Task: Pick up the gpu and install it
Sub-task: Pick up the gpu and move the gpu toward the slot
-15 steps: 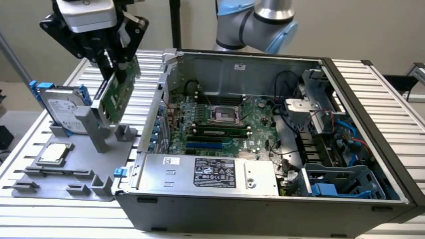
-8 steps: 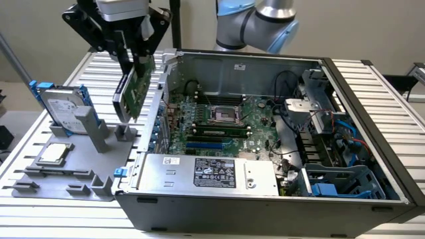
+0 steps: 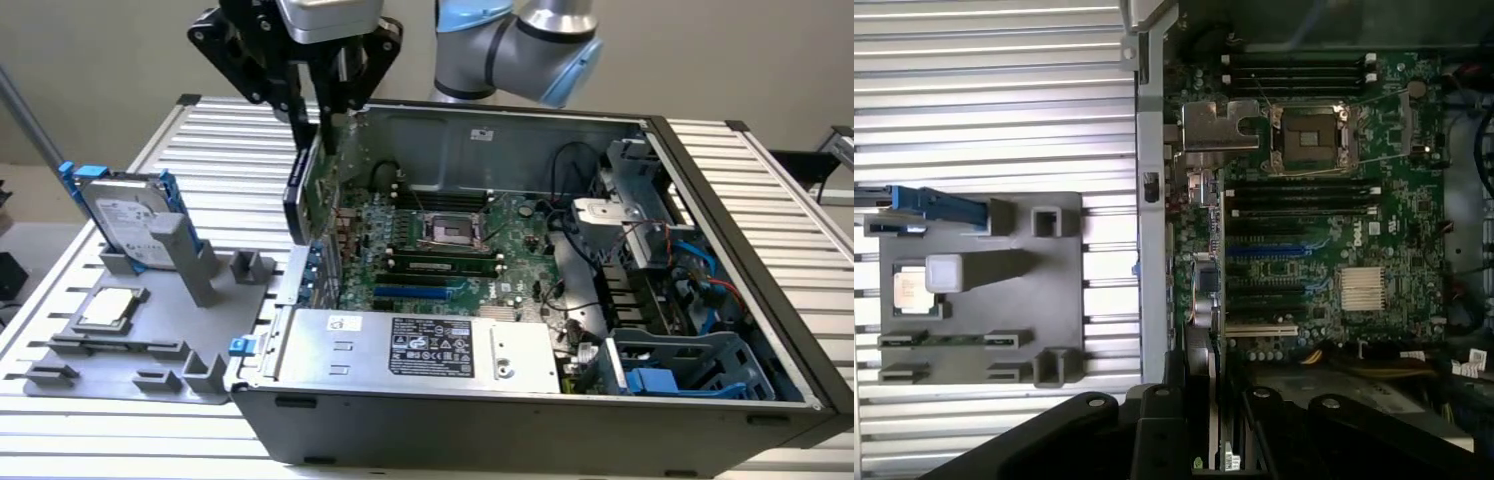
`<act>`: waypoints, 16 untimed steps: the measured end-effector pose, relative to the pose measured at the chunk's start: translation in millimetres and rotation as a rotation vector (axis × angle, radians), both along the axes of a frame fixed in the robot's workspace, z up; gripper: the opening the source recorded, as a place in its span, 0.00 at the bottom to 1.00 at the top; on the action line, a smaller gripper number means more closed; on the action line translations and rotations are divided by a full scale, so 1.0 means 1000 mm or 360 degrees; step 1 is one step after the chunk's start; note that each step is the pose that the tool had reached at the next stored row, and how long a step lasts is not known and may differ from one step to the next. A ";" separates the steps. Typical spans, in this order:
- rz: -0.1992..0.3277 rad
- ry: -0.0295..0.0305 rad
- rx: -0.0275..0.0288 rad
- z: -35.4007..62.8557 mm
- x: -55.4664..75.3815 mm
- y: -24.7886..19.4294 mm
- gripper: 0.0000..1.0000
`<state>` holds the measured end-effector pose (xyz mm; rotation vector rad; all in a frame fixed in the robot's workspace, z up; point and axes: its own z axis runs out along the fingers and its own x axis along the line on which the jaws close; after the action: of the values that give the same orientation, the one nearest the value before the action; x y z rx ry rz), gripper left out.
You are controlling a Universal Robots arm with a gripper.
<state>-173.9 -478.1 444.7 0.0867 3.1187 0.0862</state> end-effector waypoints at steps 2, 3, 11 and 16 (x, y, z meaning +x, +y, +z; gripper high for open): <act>0.0000 -0.00001 0.00001 0.0000 0.008 0.0023 0.27; 0.0000 0.00001 -0.00001 0.0000 0.011 0.0036 0.27; 0.0000 -0.00001 0.00001 -0.0005 0.031 0.0167 0.27; 0.0000 0.00000 0.00001 -0.0021 0.048 0.0240 0.27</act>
<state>-125.8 -454.1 442.6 0.0865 3.1187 0.0863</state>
